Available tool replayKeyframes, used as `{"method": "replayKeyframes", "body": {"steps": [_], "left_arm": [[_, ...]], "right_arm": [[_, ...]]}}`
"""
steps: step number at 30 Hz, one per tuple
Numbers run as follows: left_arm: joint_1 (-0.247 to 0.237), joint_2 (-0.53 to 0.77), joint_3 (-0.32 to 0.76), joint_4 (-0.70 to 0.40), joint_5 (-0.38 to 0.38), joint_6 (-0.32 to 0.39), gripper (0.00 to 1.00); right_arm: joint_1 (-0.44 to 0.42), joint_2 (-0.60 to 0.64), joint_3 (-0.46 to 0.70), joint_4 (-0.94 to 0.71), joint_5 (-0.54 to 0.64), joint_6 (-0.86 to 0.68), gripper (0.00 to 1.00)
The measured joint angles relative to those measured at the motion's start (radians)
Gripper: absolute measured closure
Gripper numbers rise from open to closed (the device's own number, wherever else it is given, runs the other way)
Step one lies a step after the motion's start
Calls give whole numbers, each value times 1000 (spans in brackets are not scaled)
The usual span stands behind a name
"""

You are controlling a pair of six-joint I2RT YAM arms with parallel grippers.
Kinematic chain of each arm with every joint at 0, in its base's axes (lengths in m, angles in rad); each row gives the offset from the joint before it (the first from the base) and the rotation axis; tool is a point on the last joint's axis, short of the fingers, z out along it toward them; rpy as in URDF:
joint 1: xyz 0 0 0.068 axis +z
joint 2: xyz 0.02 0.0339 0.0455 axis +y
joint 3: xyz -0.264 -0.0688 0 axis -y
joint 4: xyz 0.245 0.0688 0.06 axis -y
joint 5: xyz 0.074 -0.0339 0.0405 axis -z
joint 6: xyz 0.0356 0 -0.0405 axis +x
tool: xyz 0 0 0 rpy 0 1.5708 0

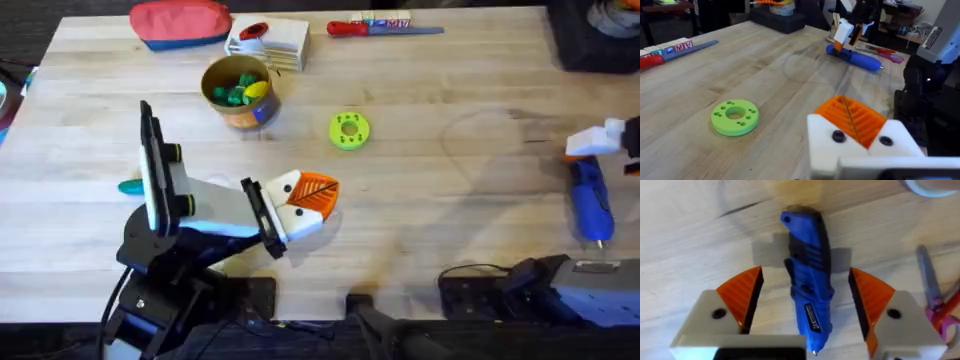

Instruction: Pick up the gripper from the table and insert it into the empty holder that is missing its gripper. Then pick up a screw, insert it into the mounting hole, and use the screwdriver to tighten it. Finally, clean up the table by picking up the vegetable and placing it into the bucket.

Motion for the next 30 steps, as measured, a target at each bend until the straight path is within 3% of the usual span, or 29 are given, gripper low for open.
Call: {"method": "replayKeyframes", "body": {"steps": [16,21,22,30], "left_arm": [[0,0,0,0,0,0,987],[0,0,0,0,0,0,987],[0,0,0,0,0,0,987],[0,0,0,0,0,0,987]], "right_arm": [[-1,158,0,34,-19,-136,21],[-1,158,0,35,-16,-142,113],[-1,158,0,35,-16,-145,147],[-1,158,0,41,-12,-153,807]]}}
